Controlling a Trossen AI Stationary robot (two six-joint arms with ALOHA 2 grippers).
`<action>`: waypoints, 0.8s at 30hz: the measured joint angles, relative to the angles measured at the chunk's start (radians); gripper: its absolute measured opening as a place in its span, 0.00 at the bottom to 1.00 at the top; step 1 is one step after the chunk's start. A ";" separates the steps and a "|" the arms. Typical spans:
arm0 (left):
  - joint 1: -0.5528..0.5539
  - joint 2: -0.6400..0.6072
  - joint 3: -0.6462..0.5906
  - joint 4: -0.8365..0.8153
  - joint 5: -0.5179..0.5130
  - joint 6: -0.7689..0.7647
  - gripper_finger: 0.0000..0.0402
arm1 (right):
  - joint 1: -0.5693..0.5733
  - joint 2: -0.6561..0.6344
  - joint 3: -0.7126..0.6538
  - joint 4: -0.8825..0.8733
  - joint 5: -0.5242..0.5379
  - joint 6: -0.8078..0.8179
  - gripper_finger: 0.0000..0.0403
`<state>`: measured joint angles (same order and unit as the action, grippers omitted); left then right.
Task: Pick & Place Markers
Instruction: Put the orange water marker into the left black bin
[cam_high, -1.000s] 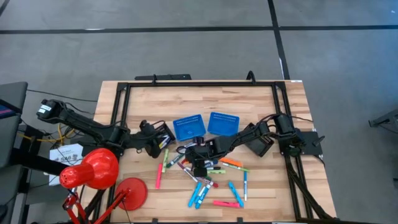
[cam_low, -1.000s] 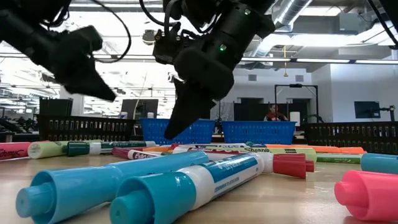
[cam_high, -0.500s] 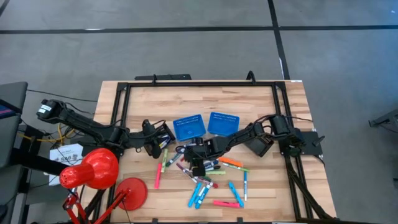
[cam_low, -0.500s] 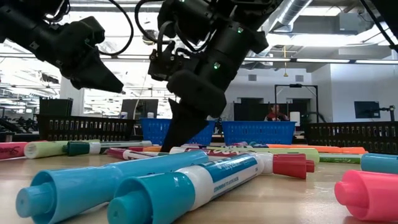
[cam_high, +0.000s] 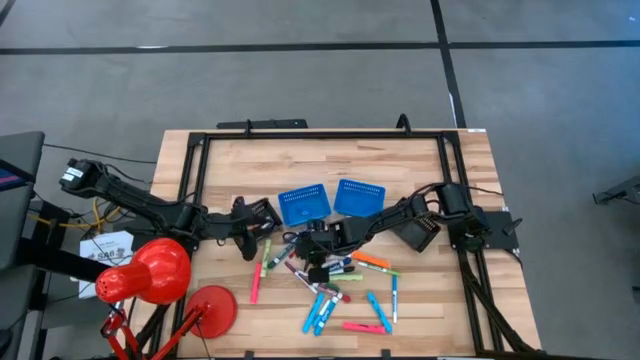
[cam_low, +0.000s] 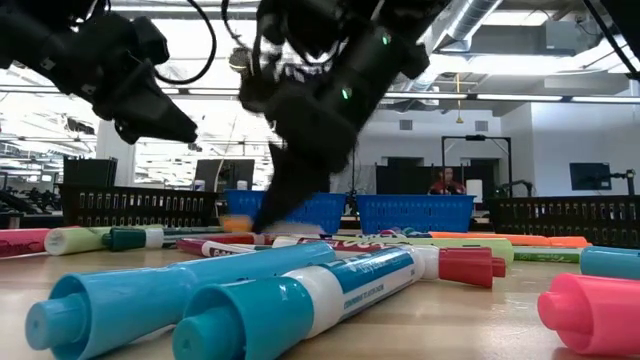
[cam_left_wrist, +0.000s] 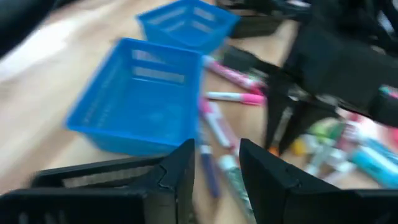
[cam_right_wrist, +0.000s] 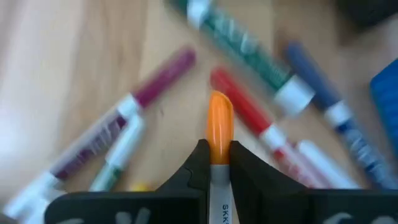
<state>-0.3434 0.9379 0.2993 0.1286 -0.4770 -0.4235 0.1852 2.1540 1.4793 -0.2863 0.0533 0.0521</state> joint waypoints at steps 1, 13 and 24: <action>-0.009 0.000 0.000 0.009 0.024 0.000 0.30 | 0.000 -0.011 0.001 0.007 0.001 0.000 0.08; -0.069 0.001 0.000 0.045 -0.047 0.001 0.30 | -0.018 -0.056 0.001 0.173 0.086 -0.027 0.07; -0.070 -0.105 0.000 0.189 -0.320 0.263 0.30 | -0.101 -0.046 0.002 0.483 0.080 -0.079 0.08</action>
<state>-0.4133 0.8324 0.2993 0.3180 -0.7973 -0.1604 0.0841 2.1079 1.4813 0.1969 0.1331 -0.0269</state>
